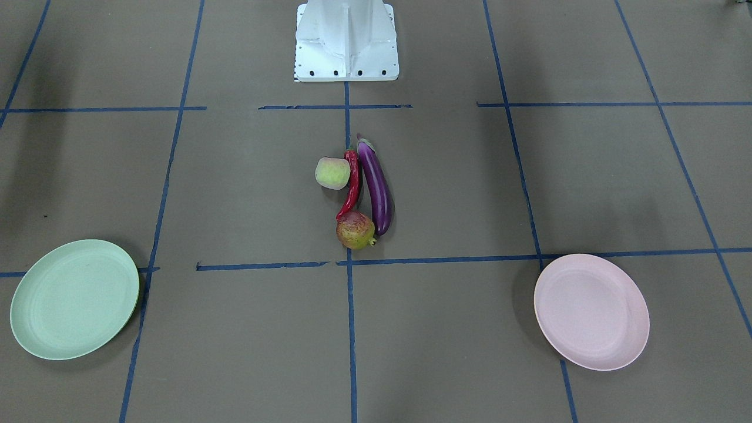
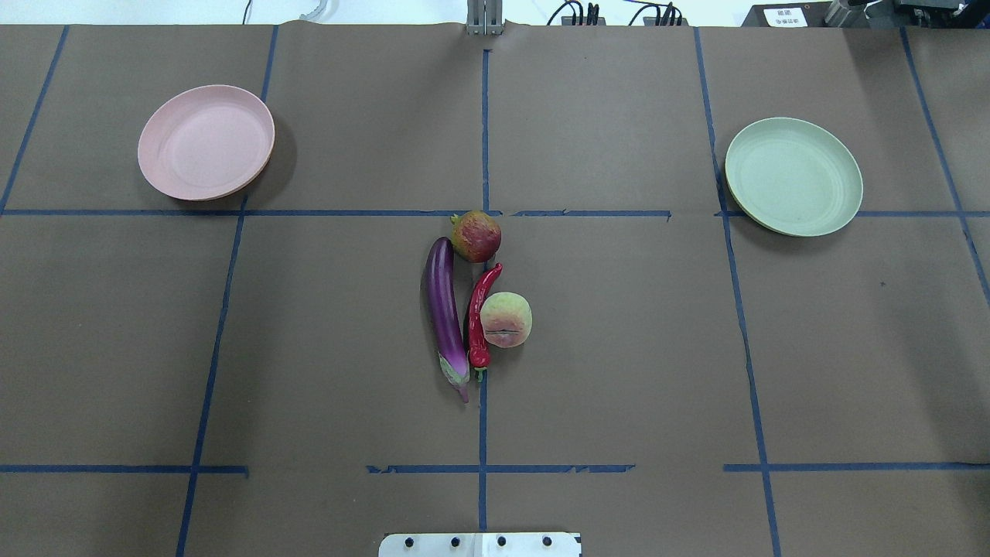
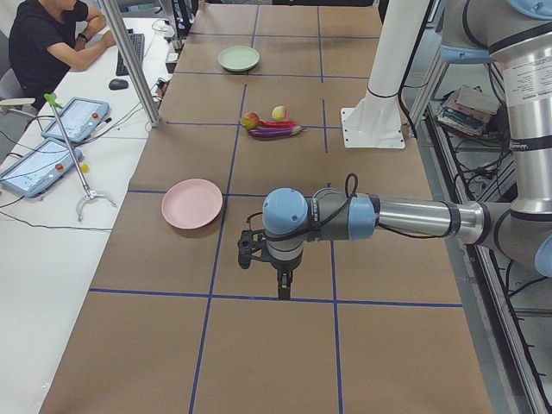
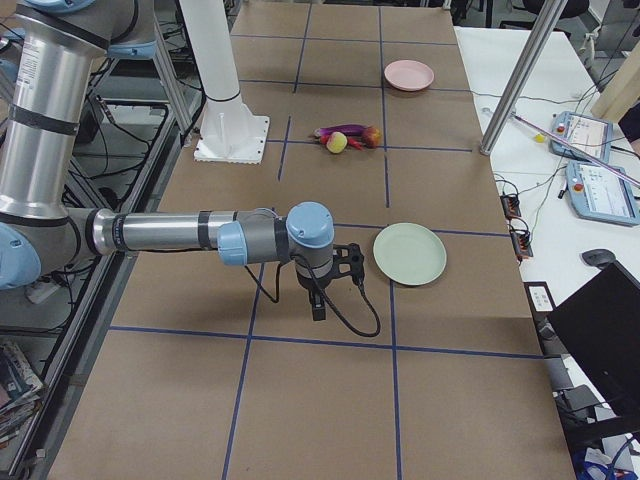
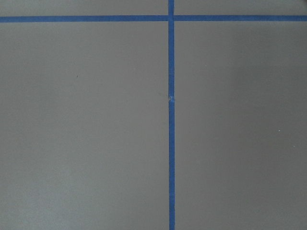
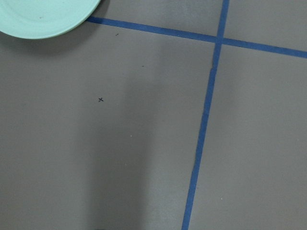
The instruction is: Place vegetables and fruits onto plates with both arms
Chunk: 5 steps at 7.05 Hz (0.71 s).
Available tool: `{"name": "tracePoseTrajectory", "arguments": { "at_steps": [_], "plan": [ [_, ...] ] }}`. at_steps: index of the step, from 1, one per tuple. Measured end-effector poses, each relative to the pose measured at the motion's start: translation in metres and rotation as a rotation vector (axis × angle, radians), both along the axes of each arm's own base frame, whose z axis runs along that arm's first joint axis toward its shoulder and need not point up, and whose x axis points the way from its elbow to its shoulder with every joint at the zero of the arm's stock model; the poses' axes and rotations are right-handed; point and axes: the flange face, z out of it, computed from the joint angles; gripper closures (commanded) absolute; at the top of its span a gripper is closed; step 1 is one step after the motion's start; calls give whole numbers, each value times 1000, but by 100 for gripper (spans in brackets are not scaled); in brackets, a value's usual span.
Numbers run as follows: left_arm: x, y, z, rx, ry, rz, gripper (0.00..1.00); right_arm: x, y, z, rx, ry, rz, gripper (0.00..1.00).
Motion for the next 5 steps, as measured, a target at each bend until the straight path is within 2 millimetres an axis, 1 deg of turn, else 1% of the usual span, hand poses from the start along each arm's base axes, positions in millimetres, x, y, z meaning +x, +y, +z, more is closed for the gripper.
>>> {"name": "tracePoseTrajectory", "arguments": {
  "at_steps": [1,2,3,4,5],
  "plan": [
    [0,0,0,0,0,0,0,-19,-7,-10,41,-11,-30,0],
    [0,0,-1,1,0,-1,0,-46,-15,-29,66,-34,-34,0],
    [0,0,-1,2,0,-1,0,-80,-22,-57,71,-72,-15,0],
    [0,0,-1,3,0,0,0,-121,-33,-92,48,-124,15,0],
    [0,0,-2,4,1,0,0,-178,-48,-142,-12,-189,54,0]
  ]
}}
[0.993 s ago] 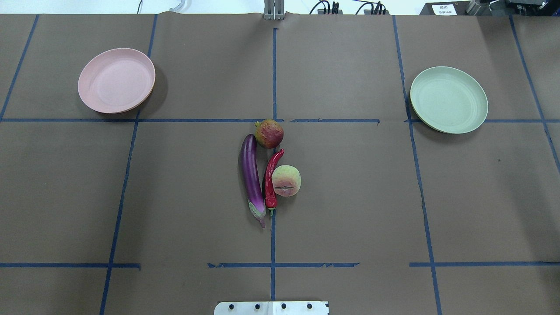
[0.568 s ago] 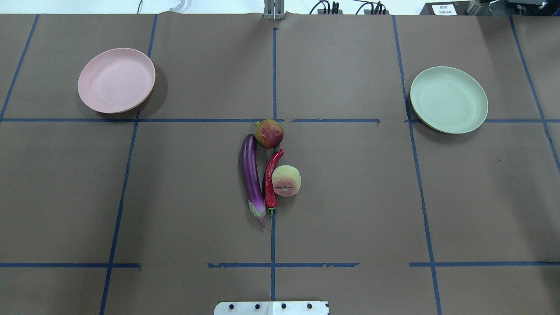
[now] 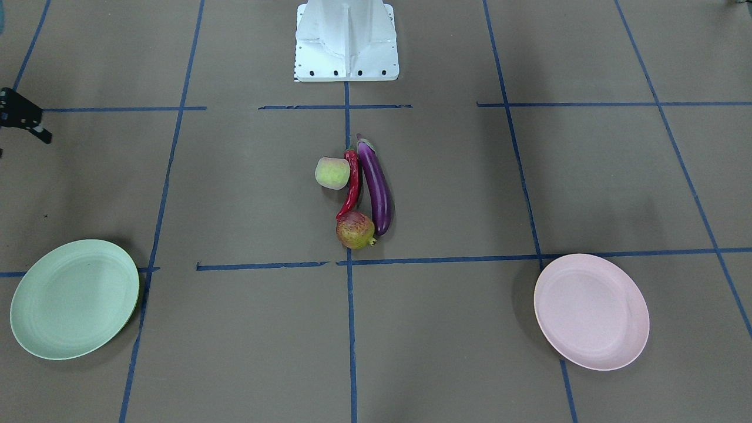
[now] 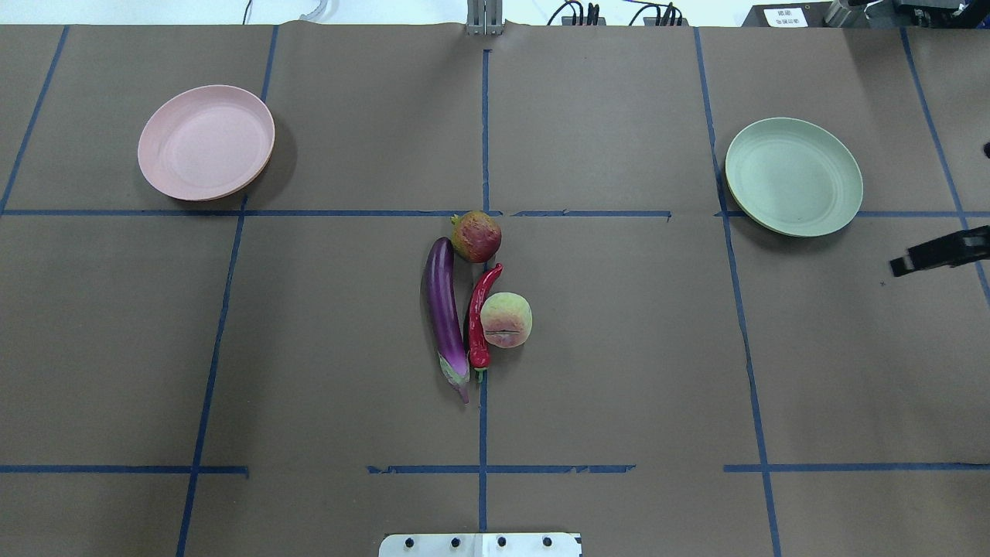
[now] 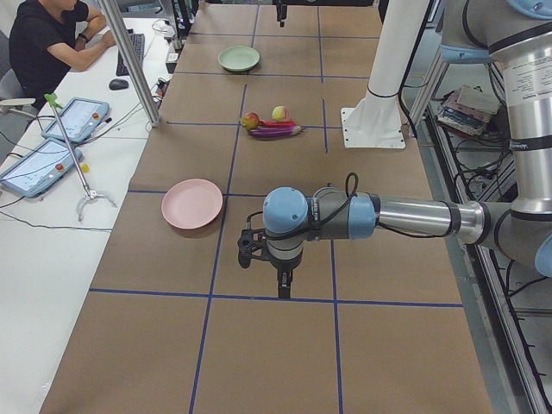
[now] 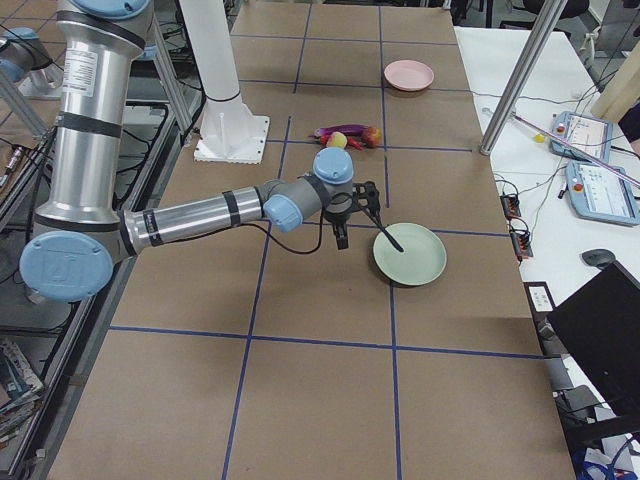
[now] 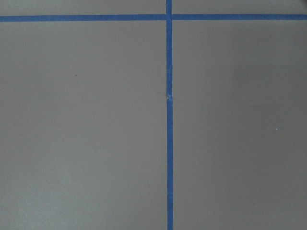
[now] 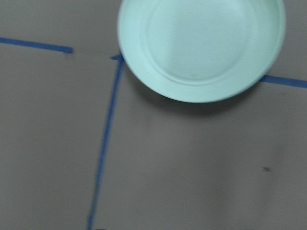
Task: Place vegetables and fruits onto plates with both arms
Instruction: 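Move the right gripper over the peach and grasp it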
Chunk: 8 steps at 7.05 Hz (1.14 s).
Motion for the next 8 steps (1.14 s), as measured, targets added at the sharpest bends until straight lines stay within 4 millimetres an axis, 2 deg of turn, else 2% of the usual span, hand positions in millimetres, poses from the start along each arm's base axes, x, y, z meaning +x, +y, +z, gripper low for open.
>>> {"name": "tracePoseTrajectory", "arguments": {
  "at_steps": [1,2,4,5,6,7,8],
  "plan": [
    [0,0,0,0,0,0,0,-61,-8,-55,-76,-60,36,0],
    [0,0,0,0,0,0,0,-127,-3,-109,-140,-105,62,0],
    [0,0,0,0,-1,1,0,-242,23,-199,-210,-107,119,0],
    [0,0,0,0,-1,1,0,-294,28,-241,-223,-48,161,0],
    [0,0,1,-1,-1,2,0,-334,23,-266,-248,0,204,0],
    [1,0,1,-1,-1,2,0,-364,16,-276,-284,36,240,0],
    [1,0,1,-1,0,1,0,-384,14,-275,-302,67,260,0]
  ]
}}
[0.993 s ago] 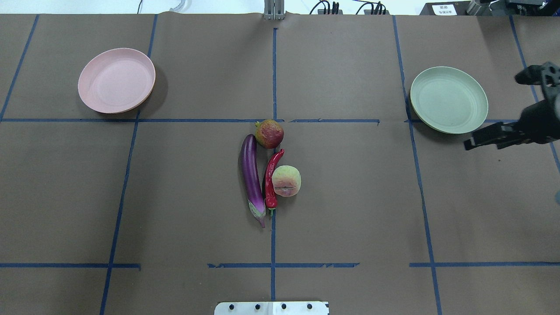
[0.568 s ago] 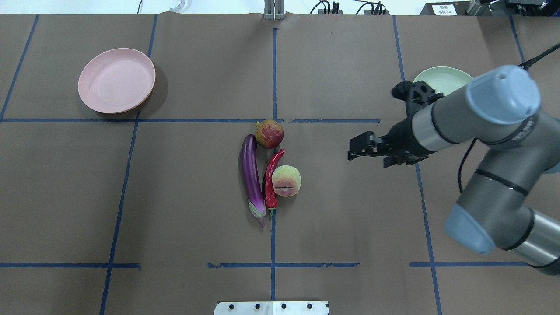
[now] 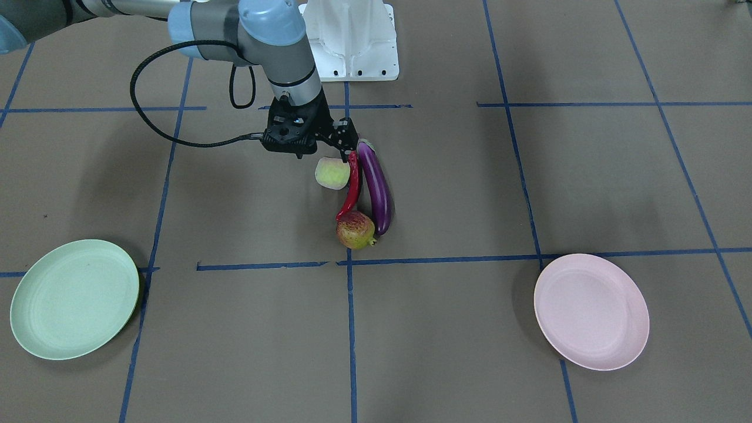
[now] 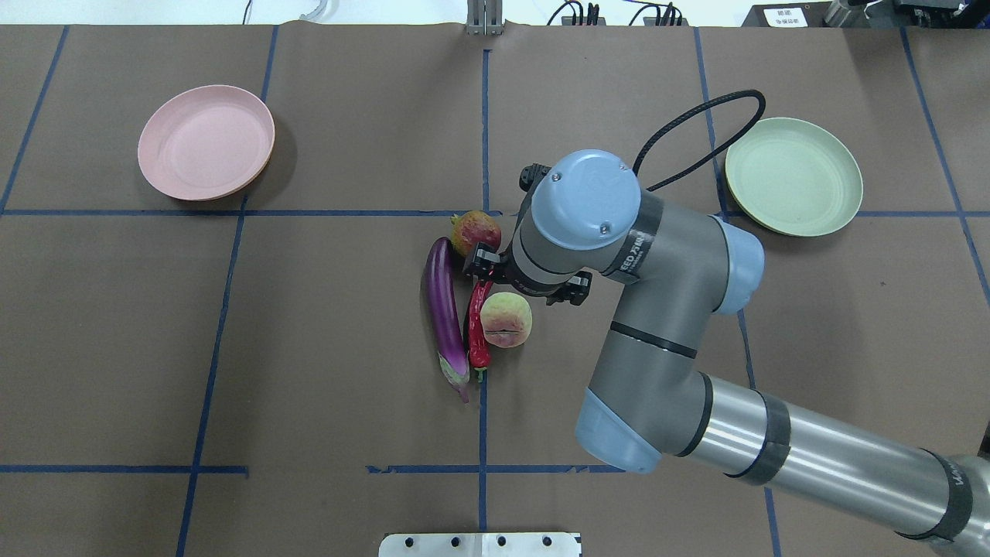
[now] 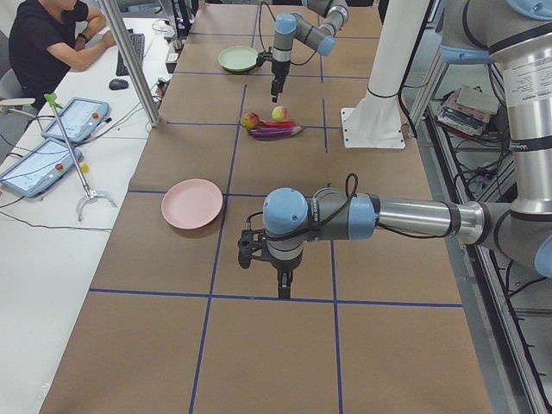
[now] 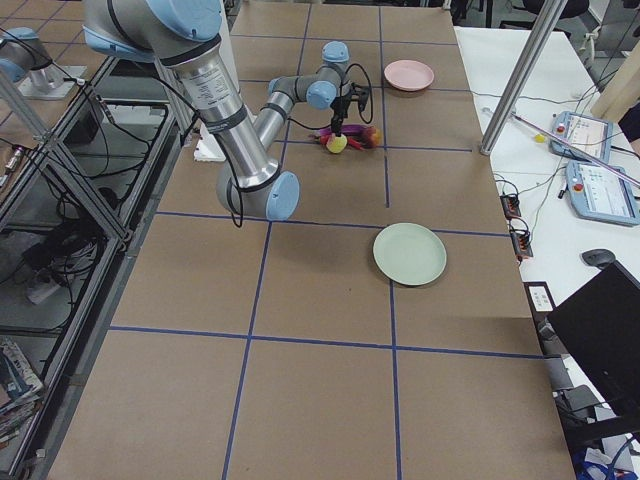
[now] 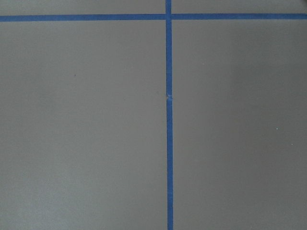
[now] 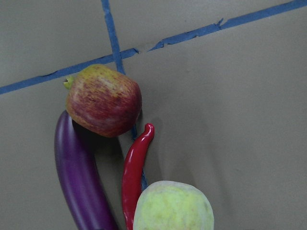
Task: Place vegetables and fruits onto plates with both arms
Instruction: 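Move the right gripper over the peach and grasp it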
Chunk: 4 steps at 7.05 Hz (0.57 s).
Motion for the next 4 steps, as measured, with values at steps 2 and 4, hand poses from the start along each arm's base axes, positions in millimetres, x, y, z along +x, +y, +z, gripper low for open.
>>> {"name": "tracePoseTrajectory", "arguments": {
  "at_steps": [2,4],
  "plan": [
    [0,0,0,0,0,0,0,-24,4,7,2,47,6,0],
    [0,0,0,0,1,-1,0,-48,1,10,-1,83,-3,1]
  ]
}}
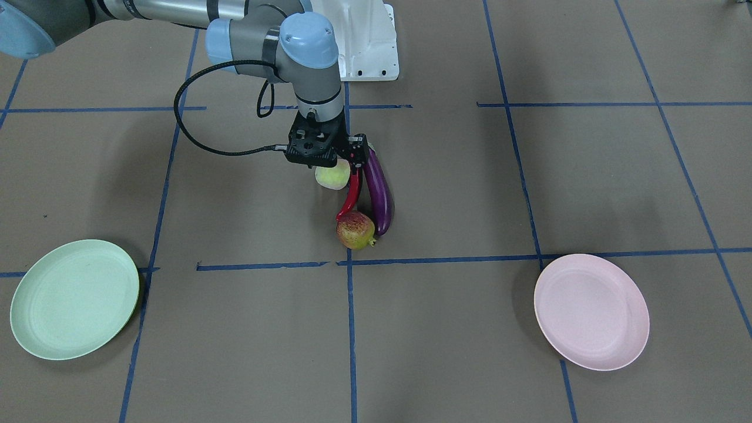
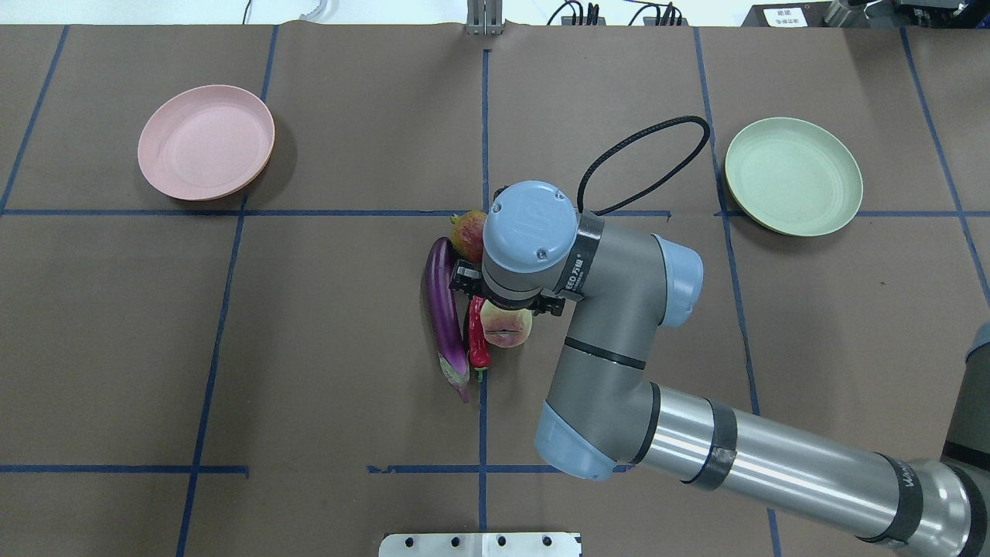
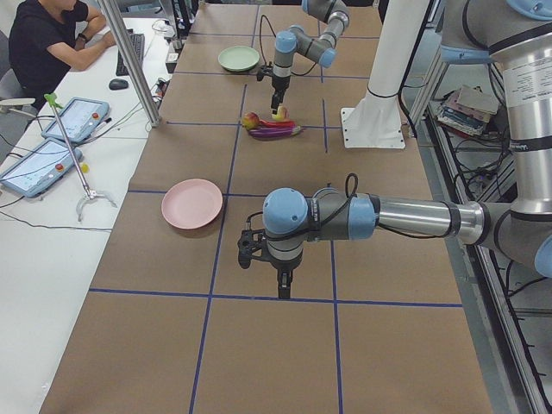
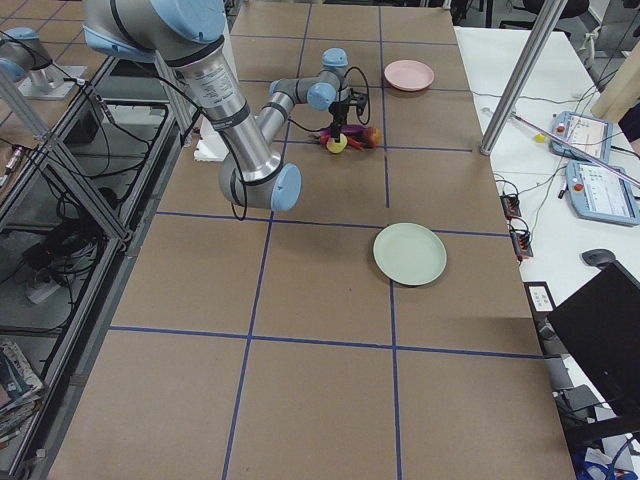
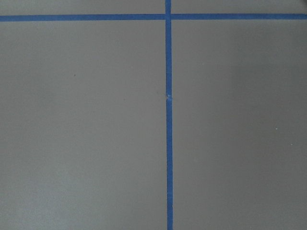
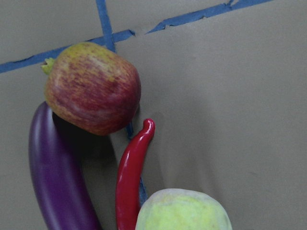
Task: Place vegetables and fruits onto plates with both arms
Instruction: 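Carry the peach to the green plate while the left gripper reaches for the eggplant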
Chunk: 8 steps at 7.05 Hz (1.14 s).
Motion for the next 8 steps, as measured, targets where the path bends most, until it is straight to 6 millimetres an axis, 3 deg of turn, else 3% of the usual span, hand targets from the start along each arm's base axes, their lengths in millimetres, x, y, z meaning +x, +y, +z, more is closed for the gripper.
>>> {"name": "tracePoseTrajectory", "arguments": {
  "at_steps": [1,2,3,4,5,6,8],
  "plan": [
    [0,0,0,0,0,0,0,-7,1,5,-4,14,-6,2],
    [0,0,0,0,0,1,0,-14,5,11,-5,29,-11,14],
    [0,0,0,0,0,1,0,-19,10,16,-2,39,-16,59],
    [0,0,0,0,0,1,0,-22,14,20,-2,48,-18,97],
    [0,0,-1,1,0,0,0,-16,14,22,-6,64,-13,100],
    [1,-2,-5,14,5,0,0,4,14,19,-2,78,-7,100],
    [15,-14,-38,108,26,32,0,97,18,33,87,96,-61,100]
  ]
}}
